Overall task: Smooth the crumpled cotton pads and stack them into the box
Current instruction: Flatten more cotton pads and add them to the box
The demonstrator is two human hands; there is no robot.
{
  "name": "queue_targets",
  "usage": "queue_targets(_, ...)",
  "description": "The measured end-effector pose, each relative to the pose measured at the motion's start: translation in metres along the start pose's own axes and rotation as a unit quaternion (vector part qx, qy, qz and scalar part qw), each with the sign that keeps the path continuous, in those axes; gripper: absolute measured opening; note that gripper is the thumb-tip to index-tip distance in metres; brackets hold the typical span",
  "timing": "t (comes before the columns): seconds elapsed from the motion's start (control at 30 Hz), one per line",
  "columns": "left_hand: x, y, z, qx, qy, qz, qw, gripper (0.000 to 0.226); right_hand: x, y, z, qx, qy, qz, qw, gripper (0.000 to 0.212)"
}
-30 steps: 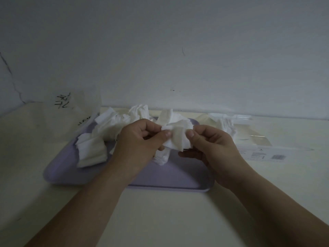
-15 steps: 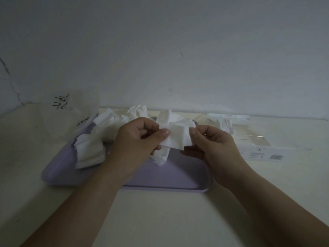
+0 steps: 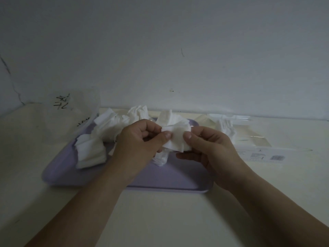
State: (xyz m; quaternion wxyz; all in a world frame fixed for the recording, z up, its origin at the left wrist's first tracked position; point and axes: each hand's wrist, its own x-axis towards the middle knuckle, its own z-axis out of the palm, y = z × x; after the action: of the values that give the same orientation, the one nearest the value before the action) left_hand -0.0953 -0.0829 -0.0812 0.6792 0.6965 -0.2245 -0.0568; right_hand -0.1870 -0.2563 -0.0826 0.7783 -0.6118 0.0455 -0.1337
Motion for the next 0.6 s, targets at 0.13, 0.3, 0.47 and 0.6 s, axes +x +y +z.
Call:
queue_targets(0.13, -0.0018, 0.0012, 0.001, 0.005, 0.007, 0.0, 1.0, 0.013, 0.0018, 0.0021, 0.0002, 0.017, 0.009, -0.002, 1.0, 0.024)
queue_targets(0.3, 0.0007, 0.0, 0.0006, -0.018, 0.015, -0.013, 1.0, 0.016, 0.003, 0.002, 0.0012, 0.054, 0.018, 0.0, 0.998, 0.018)
queue_targets(0.47, 0.0042, 0.0001, -0.0016, -0.038, 0.035, -0.012, 0.999, 0.016, 0.0052, 0.0054, -0.0016, 0.032, 0.086, -0.008, 0.996, 0.016)
queue_targets(0.6, 0.0027, 0.0067, -0.0022, -0.089, -0.006, -0.019, 0.996, 0.015, 0.0055, 0.005, -0.0004, 0.017, 0.107, -0.013, 0.994, 0.023)
